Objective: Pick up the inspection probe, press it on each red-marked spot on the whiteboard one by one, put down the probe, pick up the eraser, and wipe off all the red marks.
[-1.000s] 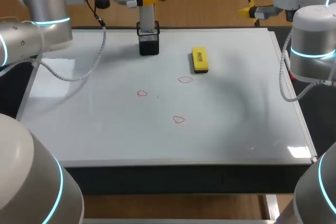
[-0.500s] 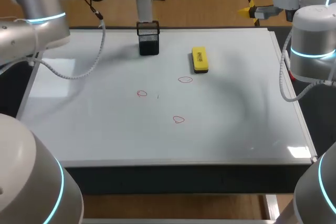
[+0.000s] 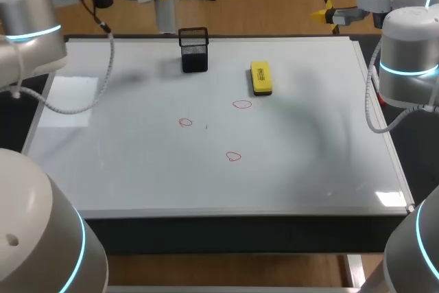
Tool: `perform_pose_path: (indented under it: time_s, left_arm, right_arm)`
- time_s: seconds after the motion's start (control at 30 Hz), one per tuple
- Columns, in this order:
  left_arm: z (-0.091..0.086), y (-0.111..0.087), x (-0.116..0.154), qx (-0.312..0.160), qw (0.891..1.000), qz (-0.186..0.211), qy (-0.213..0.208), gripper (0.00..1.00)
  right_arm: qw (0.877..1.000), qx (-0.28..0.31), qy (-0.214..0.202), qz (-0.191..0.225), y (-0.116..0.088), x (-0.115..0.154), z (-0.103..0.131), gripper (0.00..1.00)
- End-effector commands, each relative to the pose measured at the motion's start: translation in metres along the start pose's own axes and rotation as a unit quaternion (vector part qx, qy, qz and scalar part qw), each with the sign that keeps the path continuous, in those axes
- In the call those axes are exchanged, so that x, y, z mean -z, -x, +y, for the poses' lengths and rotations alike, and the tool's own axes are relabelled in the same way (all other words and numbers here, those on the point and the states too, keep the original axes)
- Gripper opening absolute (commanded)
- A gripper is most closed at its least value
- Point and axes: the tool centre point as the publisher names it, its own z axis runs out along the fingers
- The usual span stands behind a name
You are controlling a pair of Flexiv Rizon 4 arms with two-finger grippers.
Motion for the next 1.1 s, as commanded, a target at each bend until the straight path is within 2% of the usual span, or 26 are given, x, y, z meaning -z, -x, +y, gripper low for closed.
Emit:
perform_pose_path:
  time_s: [0.03, 0.33, 0.63, 0.83, 1.1]
  left_arm:
    - [0.001, -0.01, 0.027, -0.002, 1.0, -0.026, 0.0, 0.0]
    - [0.012, -0.004, 0.077, -0.01, 0.999, -0.051, 0.008, 0.0]
    - [0.033, 0.003, 0.123, -0.008, 0.999, -0.052, -0.007, 0.0]
    - [0.044, 0.01, 0.143, -0.01, 0.998, -0.055, -0.013, 0.0]
    - [0.056, 0.016, 0.156, -0.011, 0.999, -0.042, 0.003, 0.0]
  right_arm:
    - [1.0, 0.0, -0.001, 0.0, 0.0, 0.0, 0.0, 1.0]
    - [1.0, 0.0, -0.001, 0.0, 0.0, 0.0, 0.0, 1.0]
    - [1.0, 0.0, -0.001, 0.0, 0.0, 0.0, 0.0, 1.0]
    - [1.0, 0.0, -0.001, 0.0, 0.0, 0.0, 0.0, 1.0]
    - [1.0, 0.0, -0.001, 0.0, 0.0, 0.0, 0.0, 1.0]
